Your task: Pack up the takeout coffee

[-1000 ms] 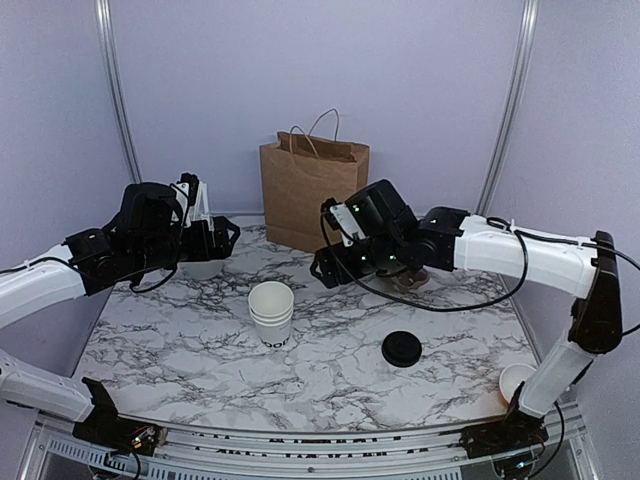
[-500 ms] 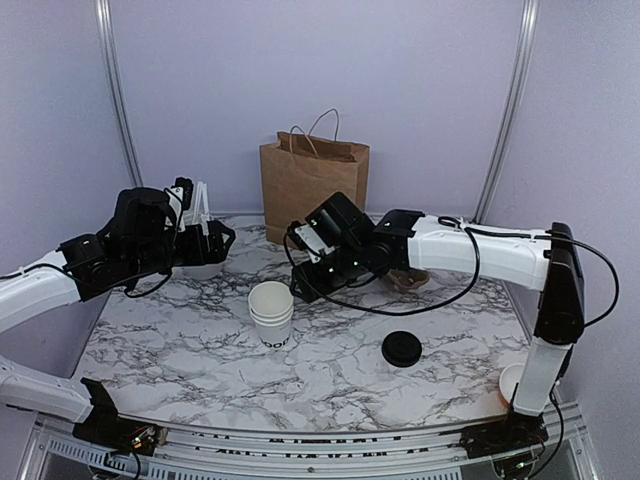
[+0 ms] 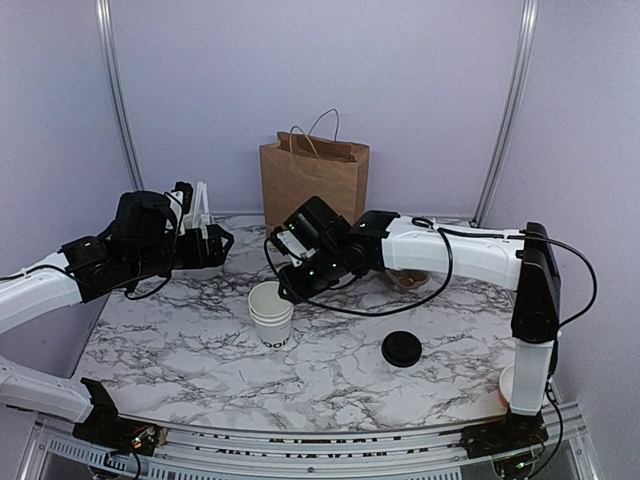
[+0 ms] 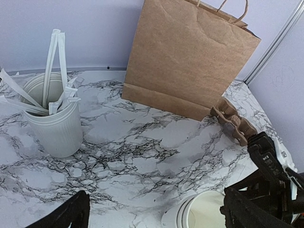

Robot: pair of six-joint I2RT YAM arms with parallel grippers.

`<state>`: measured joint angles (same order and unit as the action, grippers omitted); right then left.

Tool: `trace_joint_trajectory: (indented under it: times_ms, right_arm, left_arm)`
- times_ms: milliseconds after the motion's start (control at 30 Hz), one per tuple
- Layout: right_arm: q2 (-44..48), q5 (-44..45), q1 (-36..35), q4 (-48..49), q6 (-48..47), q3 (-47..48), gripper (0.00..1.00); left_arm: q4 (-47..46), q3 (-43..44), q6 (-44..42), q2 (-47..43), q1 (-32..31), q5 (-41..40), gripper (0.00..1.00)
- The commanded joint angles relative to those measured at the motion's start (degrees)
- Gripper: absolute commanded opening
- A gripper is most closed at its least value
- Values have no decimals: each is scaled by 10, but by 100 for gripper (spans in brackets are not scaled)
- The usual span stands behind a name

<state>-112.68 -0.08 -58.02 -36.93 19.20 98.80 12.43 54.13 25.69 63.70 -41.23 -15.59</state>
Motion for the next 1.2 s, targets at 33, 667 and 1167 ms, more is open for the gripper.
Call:
trace_joint_trajectory:
  times_ms: [33,667,1167]
  right_arm:
    - [-24,17,-3,-18,11,60,29]
    - [-49,28,-3,-51,13,85,25]
    - [-62,24,-4,-52,12,94,17]
  left_arm:
    - [-4,-7,-4,-3,7,9,99]
    - [-5,-11,-3,-3,16,28,99]
    - [-4,-20,-2,-18,18,36,99]
